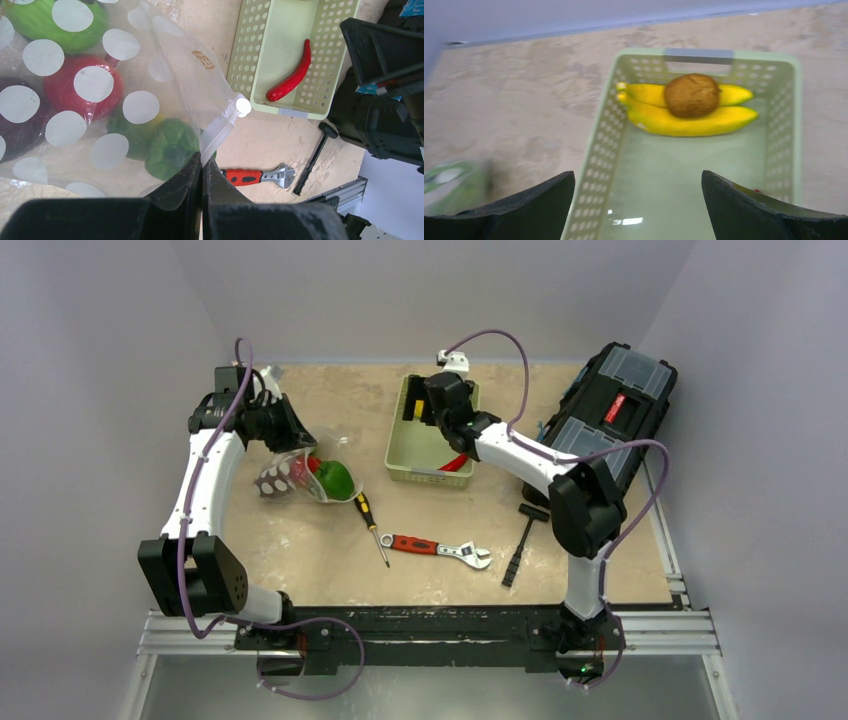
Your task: Place the food in the zip-top bag and seal the zipper
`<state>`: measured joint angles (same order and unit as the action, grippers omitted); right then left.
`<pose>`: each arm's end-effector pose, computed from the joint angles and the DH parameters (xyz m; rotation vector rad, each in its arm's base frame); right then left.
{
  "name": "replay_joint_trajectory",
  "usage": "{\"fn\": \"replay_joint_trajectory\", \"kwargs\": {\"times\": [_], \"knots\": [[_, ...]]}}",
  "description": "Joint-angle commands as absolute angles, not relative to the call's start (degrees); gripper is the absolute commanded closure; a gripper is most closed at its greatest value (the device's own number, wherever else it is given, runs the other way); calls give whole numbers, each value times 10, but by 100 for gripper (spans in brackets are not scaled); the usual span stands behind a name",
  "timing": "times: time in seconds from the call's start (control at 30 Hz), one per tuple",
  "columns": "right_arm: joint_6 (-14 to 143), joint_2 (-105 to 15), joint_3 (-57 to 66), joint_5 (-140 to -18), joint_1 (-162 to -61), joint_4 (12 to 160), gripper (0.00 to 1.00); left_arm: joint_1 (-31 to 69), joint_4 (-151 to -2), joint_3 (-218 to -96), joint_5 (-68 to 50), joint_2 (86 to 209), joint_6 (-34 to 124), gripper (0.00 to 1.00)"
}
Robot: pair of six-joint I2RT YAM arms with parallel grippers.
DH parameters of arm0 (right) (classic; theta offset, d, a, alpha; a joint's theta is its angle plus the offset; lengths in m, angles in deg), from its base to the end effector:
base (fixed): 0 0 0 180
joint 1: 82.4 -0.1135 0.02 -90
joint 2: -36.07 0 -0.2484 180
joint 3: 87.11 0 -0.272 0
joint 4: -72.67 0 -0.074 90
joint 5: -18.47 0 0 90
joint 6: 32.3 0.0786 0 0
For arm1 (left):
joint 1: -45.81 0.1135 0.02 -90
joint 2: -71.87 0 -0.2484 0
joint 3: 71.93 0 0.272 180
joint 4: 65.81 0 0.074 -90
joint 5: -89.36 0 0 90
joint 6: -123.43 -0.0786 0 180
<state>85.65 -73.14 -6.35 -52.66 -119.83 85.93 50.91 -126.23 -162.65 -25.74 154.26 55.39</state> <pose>0.4172 0.2873 0.2425 0.0521 1.9768 0.4247 0.3470 -0.0025 0.2846 -0.3944 2.4465 -0.6685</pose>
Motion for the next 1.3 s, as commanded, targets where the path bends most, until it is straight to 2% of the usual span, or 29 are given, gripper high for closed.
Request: {"fn": "replay_joint_trajectory", "kwargs": {"times": [0.0, 0.27, 0.53, 0.77, 1.13, 1.27], "knots": [[814, -768, -118, -360, -1192, 906, 1, 508, -1252, -1628, -258, 1531, 554, 100], [743, -855, -195, -313, -1176, 889, 1, 503, -1252, -1627, -260, 1533, 554, 100], [736, -909, -231, -391, -1155, 823, 1, 499, -1253, -1627, -259, 1531, 553, 100], [748, -969, -286, -432, -1145, 824, 3, 496, -1255, -1629, -257, 1533, 551, 100], [750, -1009, -324, -470, -1131, 833, 20, 496, -1257, -1630, -255, 1529, 549, 100], [747, -1012, -328, -486, -1131, 840, 40, 497, -1258, -1631, -254, 1528, 549, 100]]}}
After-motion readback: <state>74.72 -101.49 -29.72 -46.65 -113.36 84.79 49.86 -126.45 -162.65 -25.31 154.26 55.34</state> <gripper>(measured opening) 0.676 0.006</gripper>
